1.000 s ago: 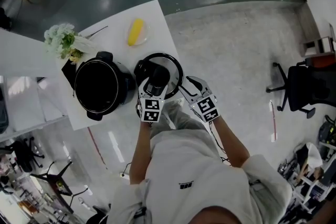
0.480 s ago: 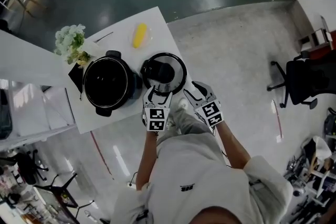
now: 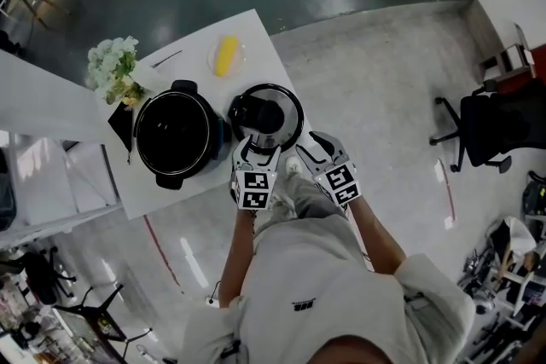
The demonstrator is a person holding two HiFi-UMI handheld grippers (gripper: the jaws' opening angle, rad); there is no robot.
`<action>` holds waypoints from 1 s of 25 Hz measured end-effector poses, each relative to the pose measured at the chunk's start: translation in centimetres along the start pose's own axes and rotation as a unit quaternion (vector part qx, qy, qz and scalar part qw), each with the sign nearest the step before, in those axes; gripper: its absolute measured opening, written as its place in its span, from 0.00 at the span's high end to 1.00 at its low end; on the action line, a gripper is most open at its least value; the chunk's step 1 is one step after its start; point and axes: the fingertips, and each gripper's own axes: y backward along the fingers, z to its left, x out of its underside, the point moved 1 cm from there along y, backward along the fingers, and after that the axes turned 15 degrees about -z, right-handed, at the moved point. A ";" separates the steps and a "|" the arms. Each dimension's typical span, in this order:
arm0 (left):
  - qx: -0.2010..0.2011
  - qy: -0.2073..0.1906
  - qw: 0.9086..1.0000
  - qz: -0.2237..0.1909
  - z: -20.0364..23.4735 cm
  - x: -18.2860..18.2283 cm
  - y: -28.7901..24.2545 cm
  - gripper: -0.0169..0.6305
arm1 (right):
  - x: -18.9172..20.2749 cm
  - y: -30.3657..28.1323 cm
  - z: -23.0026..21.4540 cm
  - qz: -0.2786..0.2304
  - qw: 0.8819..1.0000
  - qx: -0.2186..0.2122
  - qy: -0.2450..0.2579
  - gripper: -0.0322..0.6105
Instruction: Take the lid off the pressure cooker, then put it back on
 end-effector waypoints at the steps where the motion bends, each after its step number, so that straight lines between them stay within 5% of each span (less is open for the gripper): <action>1: 0.000 0.001 1.000 0.003 0.1 0.0 -0.4 0.48 | 0.0 -0.4 -0.2 0.001 1.000 -0.003 0.000 0.66; 25: -0.010 0.027 0.992 0.122 2.9 4.0 -10.3 0.45 | 2.4 -7.3 -5.9 0.054 0.995 -0.077 -0.023 0.66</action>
